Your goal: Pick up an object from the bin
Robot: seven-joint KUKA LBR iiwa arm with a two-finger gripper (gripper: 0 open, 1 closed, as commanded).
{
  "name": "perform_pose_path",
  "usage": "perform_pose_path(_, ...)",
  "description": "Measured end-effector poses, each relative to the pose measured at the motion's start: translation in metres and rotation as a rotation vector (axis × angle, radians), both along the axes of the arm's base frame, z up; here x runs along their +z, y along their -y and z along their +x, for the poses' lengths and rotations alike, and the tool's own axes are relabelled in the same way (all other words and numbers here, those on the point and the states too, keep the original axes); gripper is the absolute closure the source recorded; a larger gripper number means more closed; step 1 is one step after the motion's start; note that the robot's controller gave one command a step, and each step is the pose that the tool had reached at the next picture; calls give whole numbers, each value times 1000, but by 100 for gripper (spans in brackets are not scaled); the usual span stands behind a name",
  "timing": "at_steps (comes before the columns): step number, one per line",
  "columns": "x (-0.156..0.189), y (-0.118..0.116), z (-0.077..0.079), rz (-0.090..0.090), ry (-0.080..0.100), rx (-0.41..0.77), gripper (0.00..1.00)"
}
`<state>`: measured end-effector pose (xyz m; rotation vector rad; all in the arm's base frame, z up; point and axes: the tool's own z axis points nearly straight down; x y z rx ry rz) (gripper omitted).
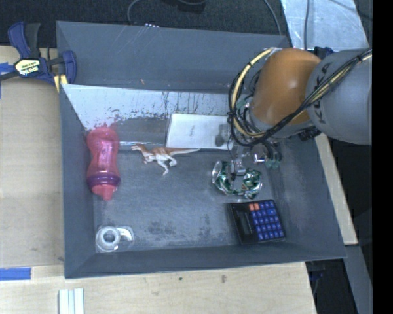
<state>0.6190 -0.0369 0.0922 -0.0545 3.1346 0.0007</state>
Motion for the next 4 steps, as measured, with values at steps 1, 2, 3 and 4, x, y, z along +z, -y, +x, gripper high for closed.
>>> perform_pose_path(1,-13,12,-2,4,13,-175,100)
perform_pose_path(2,-13,12,-2,4,13,-175,100)
perform_pose_path(3,-10,12,-3,4,13,-175,100)
perform_pose_path(4,0,12,-3,3,14,-175,100)
